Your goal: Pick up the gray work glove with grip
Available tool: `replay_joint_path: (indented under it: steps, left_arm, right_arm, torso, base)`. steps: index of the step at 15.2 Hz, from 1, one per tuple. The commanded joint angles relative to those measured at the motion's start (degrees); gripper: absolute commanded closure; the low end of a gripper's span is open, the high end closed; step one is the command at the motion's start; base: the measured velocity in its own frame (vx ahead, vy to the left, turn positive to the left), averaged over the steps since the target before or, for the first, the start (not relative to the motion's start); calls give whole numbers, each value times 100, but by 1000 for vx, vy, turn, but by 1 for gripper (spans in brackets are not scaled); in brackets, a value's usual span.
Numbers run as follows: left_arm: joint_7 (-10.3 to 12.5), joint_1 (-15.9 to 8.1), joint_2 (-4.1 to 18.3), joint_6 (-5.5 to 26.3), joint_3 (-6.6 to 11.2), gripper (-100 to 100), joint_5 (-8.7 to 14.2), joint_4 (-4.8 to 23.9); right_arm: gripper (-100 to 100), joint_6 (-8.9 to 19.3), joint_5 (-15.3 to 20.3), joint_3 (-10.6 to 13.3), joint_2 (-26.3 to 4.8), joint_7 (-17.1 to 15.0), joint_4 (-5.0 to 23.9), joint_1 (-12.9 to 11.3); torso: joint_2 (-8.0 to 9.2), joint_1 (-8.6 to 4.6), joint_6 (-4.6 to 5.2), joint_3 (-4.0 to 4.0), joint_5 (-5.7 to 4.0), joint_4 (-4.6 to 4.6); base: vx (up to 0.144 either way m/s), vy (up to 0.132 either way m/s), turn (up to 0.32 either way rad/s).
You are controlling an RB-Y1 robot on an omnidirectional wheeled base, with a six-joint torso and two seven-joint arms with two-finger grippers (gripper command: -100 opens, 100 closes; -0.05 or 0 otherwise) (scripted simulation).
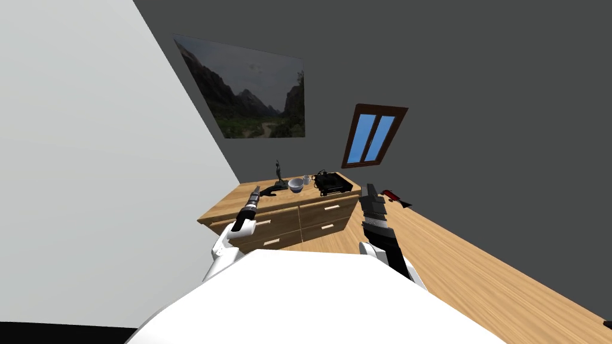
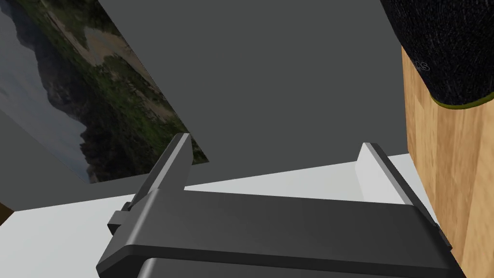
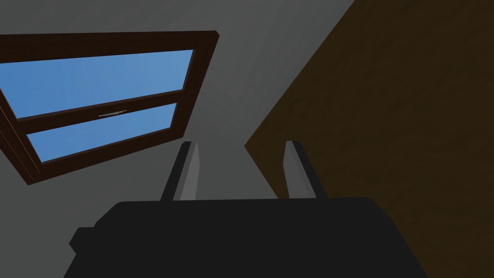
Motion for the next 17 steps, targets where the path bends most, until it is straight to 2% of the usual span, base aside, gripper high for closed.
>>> replay_joint_path:
  steps: [1,2,5,6,8,9,10,11,12,13,15,16,17]
  left_arm:
    - [26,-147,-202,122,59,-100,-15,242]
    - [26,-147,-202,122,59,-100,-15,242]
    - [56,-355,-609,270,124,-100,-39,520]
    - [56,-355,-612,270,124,-100,-39,520]
    - [73,-478,-910,343,152,-100,-55,655]
    - [73,-478,-953,343,152,-100,-55,655]
    - [80,-534,-1134,369,162,-100,-61,703]
    - [80,-534,-1141,369,162,-100,-61,703]
    - [86,-584,-1327,387,168,-100,-66,736]
    - [86,-584,-1327,387,168,-100,-66,736]
    - [92,-638,-1594,408,174,-100,-72,776]
    - [90,-605,-1463,400,172,-100,-70,739]
    - [64,-784,-1482,466,236,-100,-90,766]
  right_arm:
    - [0,0,0,0,0,0,0,0]
    - [0,0,0,0,0,0,0,0]
    - [0,0,0,0,0,0,0,1]
    - [0,0,0,0,0,0,0,1]
    - [0,0,0,0,0,0,0,1]
    - [0,0,0,0,0,0,0,1]
    - [0,0,0,0,0,0,0,1]
    - [0,0,0,0,0,0,0,1]
    - [0,0,0,0,0,0,0,1]
    - [0,0,0,0,0,0,0,1]
    - [0,0,0,0,0,0,0,1]
    - [0,0,0,0,0,0,0,1]
    - [0,0,0,0,0,0,0,0]
  torso:
    - [0,0,0,0,0,0]
    - [-5,2,0,-3,0,-1]
    - [-13,1,0,-7,1,-3]
    - [-19,1,0,-11,0,-4]
    - [-21,1,0,-12,0,-5]
    - [-25,-2,1,-14,0,-5]
    - [-24,-2,-1,-14,-1,-5]
    - [-23,-1,0,-13,0,-5]
    - [-20,0,-1,-12,-1,-5]
    - [-18,-1,0,-10,0,-4]
    - [-16,1,-1,-9,0,-3]
    - [-21,4,5,-13,4,-6]
    - [-23,5,9,-16,6,-9]
  base:
    - [49,16,-67]
    - [53,14,-44]
    - [68,11,-55]
    - [78,15,-41]
    - [80,10,-44]
    - [83,7,-36]
    - [74,14,-31]
    - [64,15,-29]
    - [62,11,-34]
    - [59,9,-25]
    - [72,26,-18]
    - [46,19,0]
    - [40,22,13]
